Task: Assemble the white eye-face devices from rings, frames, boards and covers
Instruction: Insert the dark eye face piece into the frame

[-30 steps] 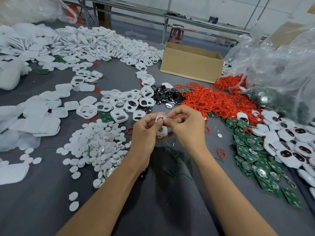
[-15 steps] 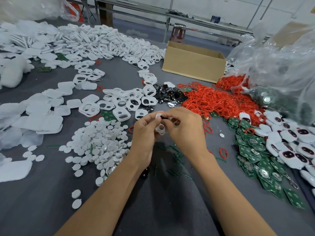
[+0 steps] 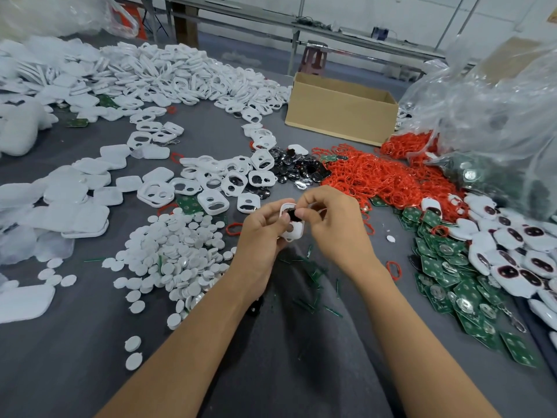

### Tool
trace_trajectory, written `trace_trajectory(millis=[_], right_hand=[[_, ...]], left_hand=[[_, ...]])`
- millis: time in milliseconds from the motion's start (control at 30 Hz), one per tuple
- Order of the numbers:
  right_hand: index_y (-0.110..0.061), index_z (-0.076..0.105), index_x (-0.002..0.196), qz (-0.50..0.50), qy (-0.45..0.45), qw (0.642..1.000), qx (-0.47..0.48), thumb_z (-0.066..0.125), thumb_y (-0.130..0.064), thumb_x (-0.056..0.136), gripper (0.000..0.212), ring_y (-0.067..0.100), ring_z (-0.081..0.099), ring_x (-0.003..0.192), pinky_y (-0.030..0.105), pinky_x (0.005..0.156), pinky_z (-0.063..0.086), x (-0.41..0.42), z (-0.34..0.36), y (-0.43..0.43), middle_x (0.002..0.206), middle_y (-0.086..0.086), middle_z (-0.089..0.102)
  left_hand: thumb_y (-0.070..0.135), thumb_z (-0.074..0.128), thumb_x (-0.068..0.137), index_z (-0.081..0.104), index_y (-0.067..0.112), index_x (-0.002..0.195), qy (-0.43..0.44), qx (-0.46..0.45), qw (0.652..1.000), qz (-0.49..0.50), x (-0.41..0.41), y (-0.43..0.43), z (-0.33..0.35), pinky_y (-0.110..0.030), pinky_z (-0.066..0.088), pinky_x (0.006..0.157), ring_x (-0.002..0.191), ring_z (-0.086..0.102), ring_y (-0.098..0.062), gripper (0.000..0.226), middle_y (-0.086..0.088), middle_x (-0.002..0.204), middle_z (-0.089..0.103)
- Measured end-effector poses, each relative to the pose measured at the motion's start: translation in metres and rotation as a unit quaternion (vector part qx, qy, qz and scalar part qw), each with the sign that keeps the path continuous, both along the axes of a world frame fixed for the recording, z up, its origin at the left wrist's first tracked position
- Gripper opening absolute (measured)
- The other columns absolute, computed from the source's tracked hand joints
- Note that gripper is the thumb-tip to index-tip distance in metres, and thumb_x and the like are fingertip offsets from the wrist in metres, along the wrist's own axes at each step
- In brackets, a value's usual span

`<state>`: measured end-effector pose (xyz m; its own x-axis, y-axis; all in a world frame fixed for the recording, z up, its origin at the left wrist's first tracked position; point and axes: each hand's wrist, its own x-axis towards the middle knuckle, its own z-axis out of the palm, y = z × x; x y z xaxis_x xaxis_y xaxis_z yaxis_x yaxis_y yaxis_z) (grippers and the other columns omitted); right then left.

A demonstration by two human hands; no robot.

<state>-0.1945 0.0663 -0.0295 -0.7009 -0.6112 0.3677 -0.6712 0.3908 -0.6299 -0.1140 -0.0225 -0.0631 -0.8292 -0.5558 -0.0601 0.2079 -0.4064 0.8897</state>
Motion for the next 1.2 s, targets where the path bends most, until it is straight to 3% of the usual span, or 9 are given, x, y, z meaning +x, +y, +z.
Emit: trace_trajectory(millis=[200,400,600,700,800,867,1033,1200], right_hand=[[-0.021,0.065,0.072,0.015,-0.044,0.999,0.018,0.07,-0.008,0.083,0.017,0.001,0.052,0.065,0.011,0.057,0.035,-0.005,0.006,0.005,0.079,-0.004,0.064],[-0.02,0.069,0.072,0.0,-0.023,1.0,-0.016,0.073,-0.009,0.078,0.013,0.0,0.054,0.065,0.016,0.06,0.041,-0.001,0.004,0.003,0.08,-0.007,0.065],[-0.021,0.067,0.068,-0.031,-0.005,0.999,-0.043,0.076,-0.008,0.074,0.016,0.006,0.055,0.069,0.035,0.067,0.049,0.003,-0.002,-0.002,0.08,-0.007,0.065],[-0.021,0.063,0.073,-0.042,-0.003,0.997,-0.065,0.076,-0.013,0.074,0.016,0.008,0.055,0.063,0.034,0.063,0.049,0.004,-0.004,-0.003,0.076,-0.009,0.063],[-0.019,0.06,0.087,-0.02,-0.033,0.996,-0.083,0.074,-0.018,0.08,0.016,0.006,0.052,0.056,0.018,0.058,0.043,0.006,-0.002,-0.003,0.077,-0.012,0.062],[-0.017,0.062,0.09,0.001,-0.075,0.993,-0.092,0.071,-0.016,0.084,0.011,0.005,0.047,0.053,0.012,0.054,0.039,0.006,0.0,-0.003,0.078,-0.012,0.062],[-0.014,0.065,0.092,0.01,-0.114,0.992,-0.056,0.072,-0.016,0.081,0.013,0.004,0.044,0.05,0.018,0.055,0.04,0.007,0.001,-0.001,0.079,-0.007,0.063],[-0.014,0.066,0.08,0.009,-0.164,0.984,-0.062,0.073,-0.007,0.079,0.009,0.014,0.057,0.062,0.038,0.066,0.054,0.005,0.002,0.001,0.073,0.001,0.066]], left_hand=[[-0.002,0.047,0.098,0.065,0.016,0.11,-0.002,-0.046,0.999,-0.022,0.002,-0.001,-0.001,-0.026,0.05,0.072,0.069,0.06,-0.002,0.028,0.009,0.078,0.07],[-0.001,0.051,0.096,0.065,0.014,0.11,0.007,-0.051,0.999,-0.012,0.004,0.0,0.001,-0.026,0.05,0.076,0.066,0.06,0.002,0.025,0.01,0.079,0.071],[0.0,0.054,0.095,0.068,0.011,0.106,-0.001,-0.051,0.998,0.024,0.004,0.003,0.004,-0.044,0.048,0.091,0.084,0.063,-0.016,0.021,-0.008,0.093,0.071],[-0.001,0.053,0.095,0.068,0.008,0.107,0.005,-0.055,0.998,0.041,0.003,0.002,0.003,-0.037,0.049,0.083,0.08,0.062,-0.015,0.021,-0.01,0.093,0.071],[-0.003,0.051,0.095,0.067,0.004,0.109,0.007,-0.045,0.997,0.067,0.001,0.0,0.0,-0.019,0.049,0.064,0.069,0.063,-0.007,0.022,-0.002,0.082,0.071],[-0.004,0.05,0.096,0.067,0.008,0.105,0.0,-0.051,0.995,0.088,0.0,-0.001,-0.001,-0.015,0.047,0.054,0.06,0.061,-0.003,0.023,0.005,0.071,0.07],[-0.004,0.049,0.096,0.068,0.016,0.099,-0.009,-0.095,0.99,0.103,-0.002,0.0,-0.005,-0.02,0.05,0.067,0.074,0.065,-0.009,0.027,-0.006,0.09,0.073],[0.005,0.052,0.097,0.066,0.029,0.1,-0.039,-0.162,0.981,0.101,-0.002,0.001,-0.009,-0.018,0.049,0.071,0.079,0.065,-0.002,0.027,0.001,0.097,0.073]])
